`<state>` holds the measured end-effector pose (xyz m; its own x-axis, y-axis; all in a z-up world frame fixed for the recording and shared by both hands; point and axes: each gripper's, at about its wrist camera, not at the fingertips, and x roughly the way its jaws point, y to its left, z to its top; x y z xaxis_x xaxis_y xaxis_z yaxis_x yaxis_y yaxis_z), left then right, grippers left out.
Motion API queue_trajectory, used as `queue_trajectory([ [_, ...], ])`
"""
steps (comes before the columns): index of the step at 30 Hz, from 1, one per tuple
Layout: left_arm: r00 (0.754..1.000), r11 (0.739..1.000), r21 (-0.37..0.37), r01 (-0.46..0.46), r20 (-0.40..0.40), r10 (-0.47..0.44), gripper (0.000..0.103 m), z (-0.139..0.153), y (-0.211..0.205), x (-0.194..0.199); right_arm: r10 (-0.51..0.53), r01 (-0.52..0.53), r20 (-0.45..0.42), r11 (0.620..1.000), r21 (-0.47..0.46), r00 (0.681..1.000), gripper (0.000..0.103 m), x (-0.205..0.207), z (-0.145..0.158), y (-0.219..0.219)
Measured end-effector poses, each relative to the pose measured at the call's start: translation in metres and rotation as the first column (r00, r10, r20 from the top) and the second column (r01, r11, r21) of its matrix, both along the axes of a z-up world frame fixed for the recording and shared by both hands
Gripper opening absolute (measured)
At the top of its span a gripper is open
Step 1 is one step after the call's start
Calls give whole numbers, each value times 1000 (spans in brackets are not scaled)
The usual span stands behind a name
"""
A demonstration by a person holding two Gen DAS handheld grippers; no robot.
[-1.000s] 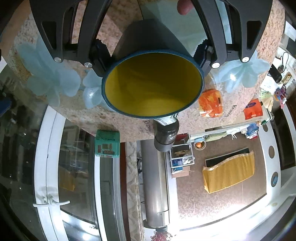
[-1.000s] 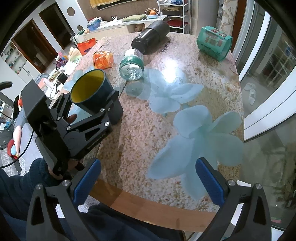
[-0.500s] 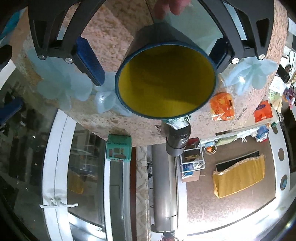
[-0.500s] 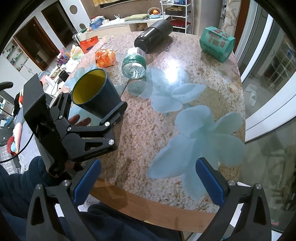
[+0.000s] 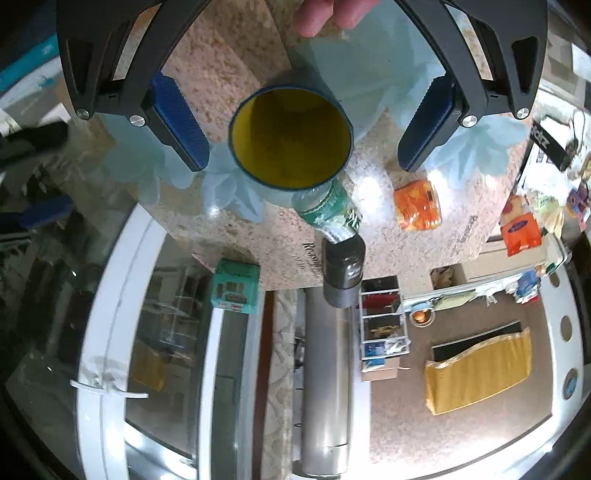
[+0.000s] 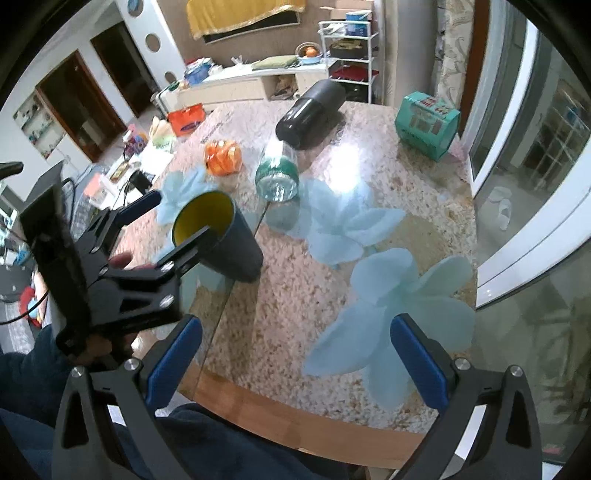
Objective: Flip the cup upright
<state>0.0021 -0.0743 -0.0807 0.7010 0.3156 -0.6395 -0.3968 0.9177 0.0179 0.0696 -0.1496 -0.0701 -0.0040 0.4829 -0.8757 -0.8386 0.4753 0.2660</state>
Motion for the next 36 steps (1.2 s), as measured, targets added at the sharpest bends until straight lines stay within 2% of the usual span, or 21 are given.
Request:
queue_trajectory([
  [2,1000,1000,3,19,-24,-19,103,14,-1,-3,-31,31,7,999,-11,999,103,3,4,1],
  [6,995,997,-46,67,-68,-70,103,41,1,-5,-66,67,-34,997,26,997,103,9,18,3],
  [9,992,991,-74,109,-60,-114,103,60,4,-12,-65,67,-31,996,53,997,103,8,29,8],
  [12,985,985,-102,141,-86,-149,103,74,14,-16,-79,82,-33,993,86,996,103,4,43,14],
  [16,986,977,-162,139,-75,-152,103,87,35,-25,-76,78,-21,990,117,997,103,-5,59,26],
  [21,977,967,-193,169,-96,-190,103,94,54,-32,-81,79,11,991,108,997,103,-23,69,42],
  [27,965,947,-242,209,-107,-240,103,88,67,-40,-116,115,6,991,64,993,103,-42,63,56],
  [31,955,923,-310,227,-115,-274,103,82,75,-44,-125,125,13,992,24,992,103,-51,61,64],
  [36,954,912,-346,219,-120,-274,103,82,84,-47,-136,136,24,991,-16,990,103,-62,59,72],
])
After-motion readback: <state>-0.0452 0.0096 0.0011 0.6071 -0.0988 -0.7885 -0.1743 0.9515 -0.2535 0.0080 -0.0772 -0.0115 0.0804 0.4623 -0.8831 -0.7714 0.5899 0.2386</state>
